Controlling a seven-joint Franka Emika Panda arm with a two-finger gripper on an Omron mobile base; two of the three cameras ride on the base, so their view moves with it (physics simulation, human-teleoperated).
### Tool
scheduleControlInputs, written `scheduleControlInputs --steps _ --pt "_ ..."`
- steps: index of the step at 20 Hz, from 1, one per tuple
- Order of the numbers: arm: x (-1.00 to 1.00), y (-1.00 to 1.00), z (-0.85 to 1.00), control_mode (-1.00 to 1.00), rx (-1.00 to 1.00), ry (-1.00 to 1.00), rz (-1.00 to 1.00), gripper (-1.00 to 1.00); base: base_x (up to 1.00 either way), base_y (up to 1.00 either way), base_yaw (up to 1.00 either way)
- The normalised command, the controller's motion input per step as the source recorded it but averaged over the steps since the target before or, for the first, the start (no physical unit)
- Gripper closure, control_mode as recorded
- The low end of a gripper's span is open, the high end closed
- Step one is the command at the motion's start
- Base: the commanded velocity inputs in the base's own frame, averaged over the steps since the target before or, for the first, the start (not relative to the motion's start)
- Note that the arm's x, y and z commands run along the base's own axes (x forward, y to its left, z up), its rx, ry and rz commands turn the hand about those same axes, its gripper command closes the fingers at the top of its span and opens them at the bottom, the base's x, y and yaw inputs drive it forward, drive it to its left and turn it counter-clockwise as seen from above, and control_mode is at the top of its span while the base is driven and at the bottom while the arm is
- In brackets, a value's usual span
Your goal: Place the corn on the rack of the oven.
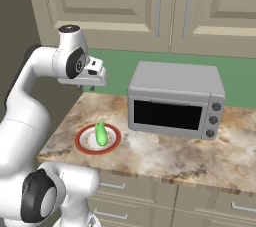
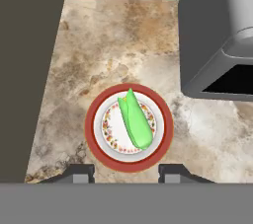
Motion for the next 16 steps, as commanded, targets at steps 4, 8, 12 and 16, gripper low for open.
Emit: scheduleControlInputs --steps 4,8,12,16 --pt "-0.17 0.05 -0.36 -1.0 -0.02 0.04 0.0 -1.0 0.0 0.0 0.0" --pt "-0.02 0.05 -0.95 -1.0 0.0 0.05 0.01 -1.0 0.0 0.0 0.0" --pt "-0.04 0.01 -1.0 -1.0 -0.12 0.02 0.11 -1.0 0.0 0.0 0.0" --pt "0.11 0.0 -0.8 -1.0 -0.05 -0.06 0.14 -1.0 0.0 0.0 0.0"
